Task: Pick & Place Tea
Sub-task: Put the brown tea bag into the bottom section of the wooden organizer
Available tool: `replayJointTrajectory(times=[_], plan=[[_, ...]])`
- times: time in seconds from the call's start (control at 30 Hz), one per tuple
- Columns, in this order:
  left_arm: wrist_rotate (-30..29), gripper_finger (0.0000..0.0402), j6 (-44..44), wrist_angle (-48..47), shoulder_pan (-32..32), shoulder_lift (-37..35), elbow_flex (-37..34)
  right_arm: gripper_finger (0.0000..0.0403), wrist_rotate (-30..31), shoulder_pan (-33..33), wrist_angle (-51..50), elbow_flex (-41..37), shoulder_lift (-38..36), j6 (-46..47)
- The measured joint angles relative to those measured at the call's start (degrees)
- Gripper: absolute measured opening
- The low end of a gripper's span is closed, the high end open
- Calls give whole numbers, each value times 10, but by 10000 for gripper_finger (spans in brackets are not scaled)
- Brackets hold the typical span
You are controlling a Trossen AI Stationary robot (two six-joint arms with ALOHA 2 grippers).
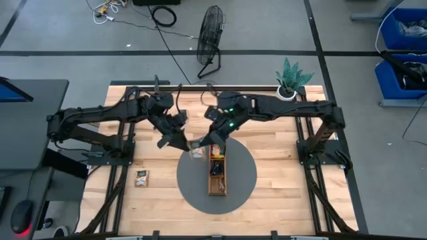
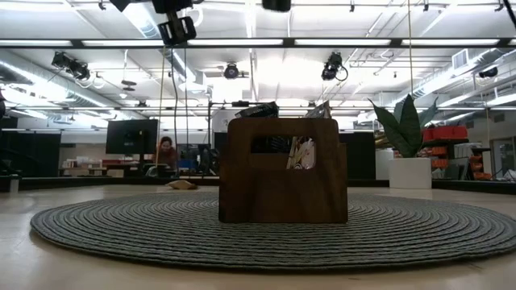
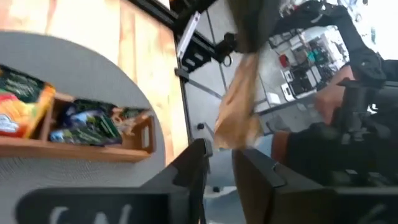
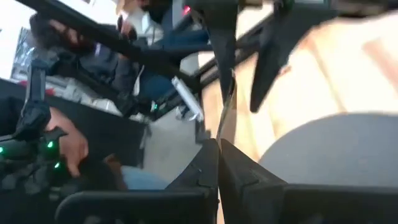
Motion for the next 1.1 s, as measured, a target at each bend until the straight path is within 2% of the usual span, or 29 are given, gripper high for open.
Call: replayJointTrajectory(times=[0.3,0.57,0.7,0.77,0.9,1.1], plan=[[1,156,-19,69,21,-1,0,0,125,14,-44,0,-61,-11],[-5,185,-94,248,55,-1,0,0,320,46,-23,0,-131,-26],[-46,190,-127,306,79,-1,0,0,442,64,1,0,-152,-54],[-70,190,-145,335,90,-1,0,0,481,72,19,0,-156,-71],[-113,190,-179,415,104,-1,0,0,537,85,56,-1,-156,-109],[-154,190,-184,477,109,-1,0,0,572,86,87,-4,-144,-120]])
